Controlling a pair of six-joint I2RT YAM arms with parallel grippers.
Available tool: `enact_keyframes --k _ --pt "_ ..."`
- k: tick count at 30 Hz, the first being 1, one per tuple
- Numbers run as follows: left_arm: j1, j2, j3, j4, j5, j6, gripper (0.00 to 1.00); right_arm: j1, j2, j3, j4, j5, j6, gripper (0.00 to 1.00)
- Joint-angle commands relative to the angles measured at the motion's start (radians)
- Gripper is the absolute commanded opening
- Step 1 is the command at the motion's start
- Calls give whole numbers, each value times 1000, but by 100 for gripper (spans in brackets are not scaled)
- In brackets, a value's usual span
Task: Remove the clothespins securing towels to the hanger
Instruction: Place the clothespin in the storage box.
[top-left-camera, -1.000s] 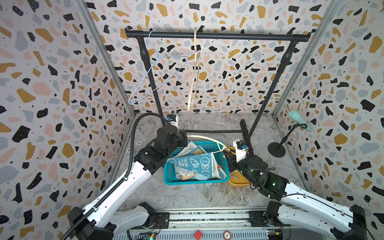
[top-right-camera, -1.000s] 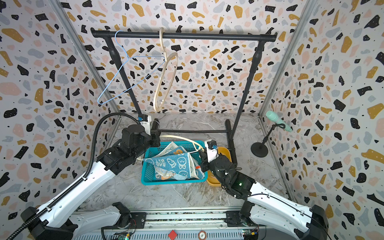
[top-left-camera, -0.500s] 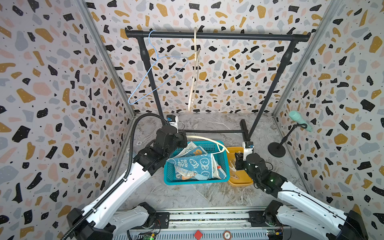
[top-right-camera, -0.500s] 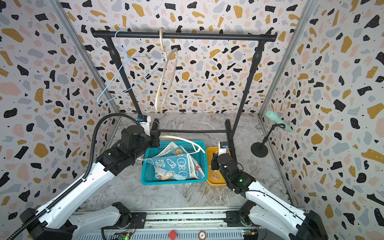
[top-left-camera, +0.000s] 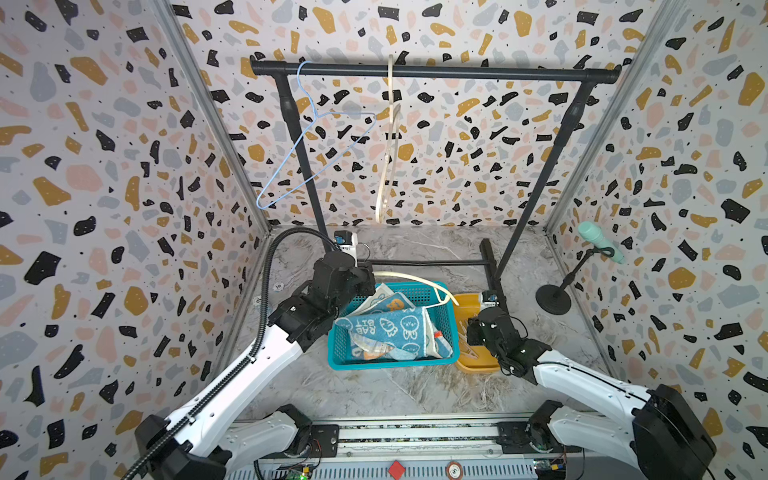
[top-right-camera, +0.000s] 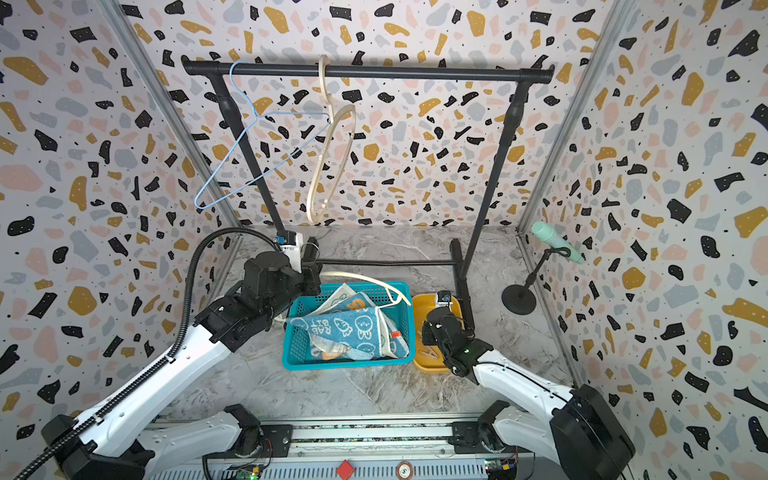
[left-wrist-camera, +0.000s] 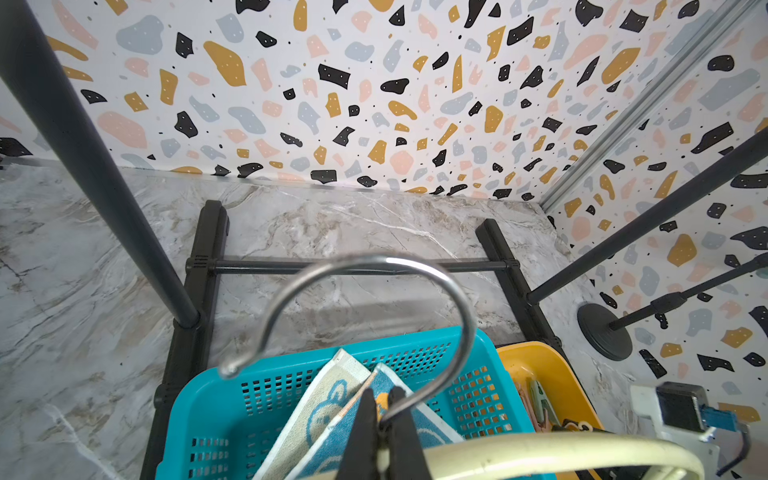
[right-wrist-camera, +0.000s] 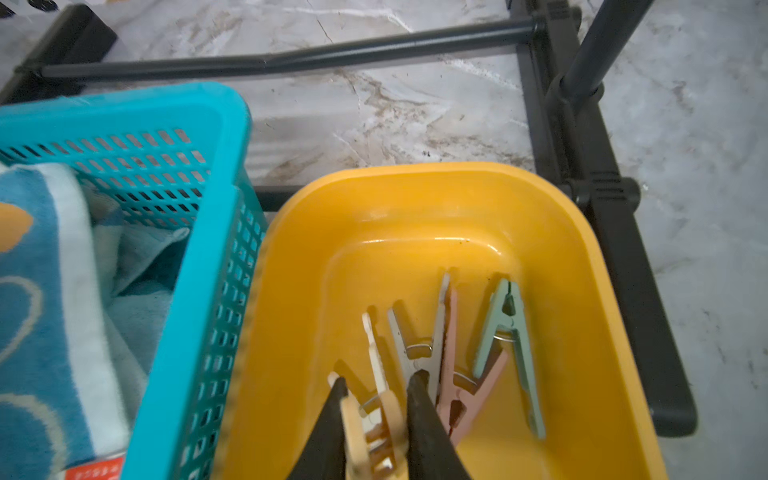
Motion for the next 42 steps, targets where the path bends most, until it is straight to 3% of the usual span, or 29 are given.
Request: enact_keyframes --k 1,7,13,25,40,42 --pt "5 -8 0 84 18 7 0 -11 36 0 46 -21 30 1" --pt "4 -14 -4 82 18 7 0 -25 101 11 75 -64 43 7" --pt "4 -25 -8 80 16 3 0 -31 117 15 89 -82 50 21" --pt "5 -35 -12 82 21 -1 0 -35 97 17 86 -86 54 24" --pt "4 -45 -15 80 13 -3 0 -43 112 72 118 -100 37 34" --pt "5 -46 -16 79 15 -3 0 -44 120 84 122 -105 33 39"
